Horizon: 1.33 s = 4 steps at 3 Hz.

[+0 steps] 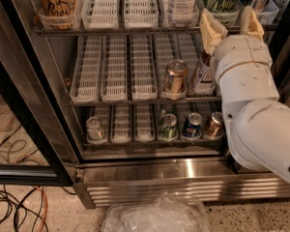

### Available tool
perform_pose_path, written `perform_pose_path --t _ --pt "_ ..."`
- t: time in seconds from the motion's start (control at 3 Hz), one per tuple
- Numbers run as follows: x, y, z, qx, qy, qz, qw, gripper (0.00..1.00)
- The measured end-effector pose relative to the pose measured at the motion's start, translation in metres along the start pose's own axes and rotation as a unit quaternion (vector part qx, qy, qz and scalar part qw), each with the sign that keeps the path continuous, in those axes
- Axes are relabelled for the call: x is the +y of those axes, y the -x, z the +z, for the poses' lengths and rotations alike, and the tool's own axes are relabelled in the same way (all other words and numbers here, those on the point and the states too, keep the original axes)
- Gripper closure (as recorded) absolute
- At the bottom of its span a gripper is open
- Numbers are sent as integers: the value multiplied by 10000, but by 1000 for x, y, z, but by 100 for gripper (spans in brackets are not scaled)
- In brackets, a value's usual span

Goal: Pick green can from top shelf of fridge

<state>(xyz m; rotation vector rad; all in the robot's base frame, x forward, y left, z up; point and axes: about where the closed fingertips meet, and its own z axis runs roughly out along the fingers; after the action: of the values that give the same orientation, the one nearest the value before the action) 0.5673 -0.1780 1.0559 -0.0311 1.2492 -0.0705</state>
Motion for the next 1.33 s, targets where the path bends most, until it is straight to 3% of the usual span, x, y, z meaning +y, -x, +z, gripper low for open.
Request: perform_pose_path --t 0.33,1.33 --pt "0 0 0 1 1 6 10000 31" --pt "-3 -4 39 -31 70 98 9999 32"
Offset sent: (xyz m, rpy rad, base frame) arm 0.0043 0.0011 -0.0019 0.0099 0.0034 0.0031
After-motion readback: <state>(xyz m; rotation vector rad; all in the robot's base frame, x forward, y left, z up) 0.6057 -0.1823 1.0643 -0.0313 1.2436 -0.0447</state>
